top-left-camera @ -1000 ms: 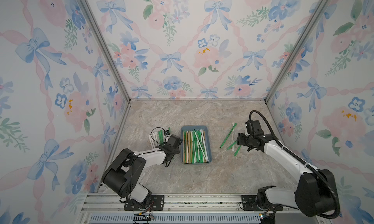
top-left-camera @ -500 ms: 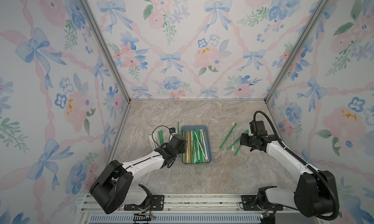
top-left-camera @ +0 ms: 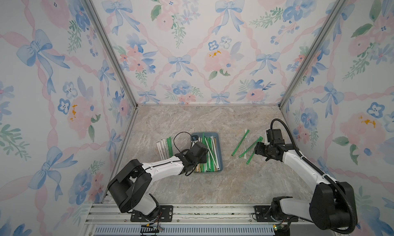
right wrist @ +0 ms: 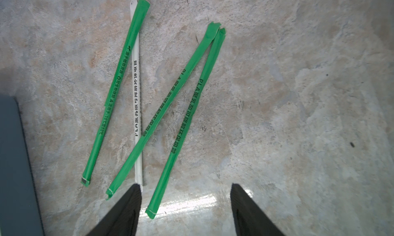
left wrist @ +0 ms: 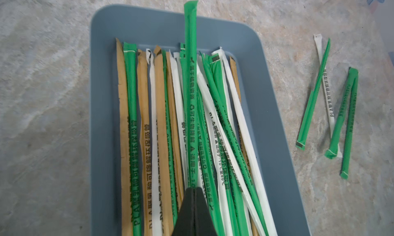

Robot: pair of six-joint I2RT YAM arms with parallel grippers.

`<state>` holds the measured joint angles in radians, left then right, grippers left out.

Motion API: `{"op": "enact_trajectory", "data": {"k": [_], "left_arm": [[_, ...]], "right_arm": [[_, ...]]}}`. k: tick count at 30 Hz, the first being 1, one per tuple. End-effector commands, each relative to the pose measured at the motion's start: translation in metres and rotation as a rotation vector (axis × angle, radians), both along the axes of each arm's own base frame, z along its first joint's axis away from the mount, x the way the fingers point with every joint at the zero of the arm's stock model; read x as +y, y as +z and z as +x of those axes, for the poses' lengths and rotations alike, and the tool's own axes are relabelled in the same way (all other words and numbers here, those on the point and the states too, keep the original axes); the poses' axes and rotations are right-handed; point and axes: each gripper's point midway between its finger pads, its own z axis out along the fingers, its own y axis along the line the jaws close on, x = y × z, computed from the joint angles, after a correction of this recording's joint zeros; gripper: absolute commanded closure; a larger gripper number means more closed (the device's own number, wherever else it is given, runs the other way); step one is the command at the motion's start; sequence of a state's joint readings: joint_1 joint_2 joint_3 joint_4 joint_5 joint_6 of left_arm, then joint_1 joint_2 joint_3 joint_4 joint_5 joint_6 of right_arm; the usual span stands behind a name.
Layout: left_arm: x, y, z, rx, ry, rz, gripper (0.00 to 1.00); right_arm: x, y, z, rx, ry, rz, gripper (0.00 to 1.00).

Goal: Put the straws into the storage box
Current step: Place the straw in the storage box, then pick up the straw from the center of the board.

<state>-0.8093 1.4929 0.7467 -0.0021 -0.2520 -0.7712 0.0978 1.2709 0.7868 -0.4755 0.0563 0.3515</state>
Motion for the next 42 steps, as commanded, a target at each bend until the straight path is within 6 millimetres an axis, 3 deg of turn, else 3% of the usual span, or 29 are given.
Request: {"op": "enact_trajectory", "data": {"k": [1, 9, 13, 17, 20, 22, 32, 42], "left_arm": [[-0.005, 0.004, 0.0, 0.001, 0.003, -0.015, 0.96], [-0.002, 0.014, 0.0, -0.036, 0.009, -0.014, 0.59], [0.001, 0.02, -0.002, -0.062, 0.014, -0.007, 0.44], [0.011, 0.024, -0.004, -0.085, 0.032, 0.005, 0.31], [0.019, 0.031, -0.005, -0.114, 0.054, 0.005, 0.14], [0.032, 0.024, -0.011, -0.121, 0.072, 0.034, 0.02], [0.065, 0.027, -0.015, -0.161, 0.137, 0.048, 0.02], [0.069, 0.017, -0.015, -0.135, 0.142, 0.061, 0.02]], "right_arm": [[-0.001, 0.001, 0.003, -0.001, -0.015, 0.016, 0.32], [0.017, 0.01, 0.03, -0.048, -0.015, 0.113, 0.36], [0.036, 0.016, 0.049, -0.068, 0.005, 0.177, 0.38], [0.059, 0.01, 0.066, -0.043, 0.058, 0.169, 0.39], [0.069, 0.001, 0.077, -0.012, 0.073, 0.152, 0.39], [0.074, -0.006, 0.085, 0.012, 0.077, 0.149, 0.4], [0.082, -0.049, 0.095, 0.137, 0.084, 0.1, 0.48], [0.093, -0.056, 0.096, 0.146, 0.098, 0.109, 0.52]]}}
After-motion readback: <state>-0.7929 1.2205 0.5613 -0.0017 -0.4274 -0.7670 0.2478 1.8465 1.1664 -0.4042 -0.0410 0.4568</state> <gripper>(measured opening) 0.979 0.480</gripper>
